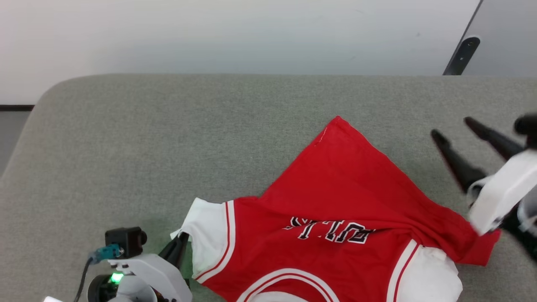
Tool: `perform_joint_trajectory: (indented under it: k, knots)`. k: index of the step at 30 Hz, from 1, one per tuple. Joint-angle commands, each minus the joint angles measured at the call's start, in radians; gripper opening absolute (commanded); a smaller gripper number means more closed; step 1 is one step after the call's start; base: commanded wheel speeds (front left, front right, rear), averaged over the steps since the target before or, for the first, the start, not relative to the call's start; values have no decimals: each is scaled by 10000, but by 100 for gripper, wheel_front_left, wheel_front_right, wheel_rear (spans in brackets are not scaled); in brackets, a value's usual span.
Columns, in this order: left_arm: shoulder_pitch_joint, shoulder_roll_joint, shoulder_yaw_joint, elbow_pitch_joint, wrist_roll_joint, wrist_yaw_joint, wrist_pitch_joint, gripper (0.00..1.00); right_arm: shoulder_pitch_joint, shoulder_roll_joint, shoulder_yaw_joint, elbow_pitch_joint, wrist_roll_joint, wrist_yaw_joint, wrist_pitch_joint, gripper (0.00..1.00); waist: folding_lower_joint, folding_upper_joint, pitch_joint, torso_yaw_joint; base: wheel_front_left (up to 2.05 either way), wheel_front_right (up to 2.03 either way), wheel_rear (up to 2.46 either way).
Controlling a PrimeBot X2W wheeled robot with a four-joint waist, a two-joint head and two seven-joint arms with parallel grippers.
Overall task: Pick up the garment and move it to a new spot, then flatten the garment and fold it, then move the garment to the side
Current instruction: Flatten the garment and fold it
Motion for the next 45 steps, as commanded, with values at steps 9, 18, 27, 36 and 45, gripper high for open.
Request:
perform_joint_trajectory:
  k: [9, 18, 27, 36, 45]
  knots:
    - [-15, -125, -48, -156, -16, 130, -18, 0, 659, 44, 1860, 2033, -1249, -13, -5086, 100, -1, 0, 12, 387, 0, 0, 0]
    - [-519, -523, -329, -106, 128, -75, 97, 0, -3150, -233, 3778, 5377, 232, -11, -2017, 100, -1, 0, 490, 1064, 0, 0, 0]
    - [-1659, -1526, -1027, 618, 577, -649, 191, 0, -6031, -314, 5128, 8311, 2079, -13, 1228, 100, -1, 0, 1258, 2347, 0, 0, 0]
    - [-2516, -2331, -1525, 1363, 1007, -959, 76, 0, -7307, -63, 5323, 11119, 2299, -13, 2384, 100, -1, 0, 1806, 3377, 0, 0, 0]
    - [-2809, -2719, -1681, 2014, 1070, -1161, -110, 0, -7501, 527, 5406, 12909, 2184, -11, 3357, 100, -1, 0, 1948, 3665, 0, 0, 0]
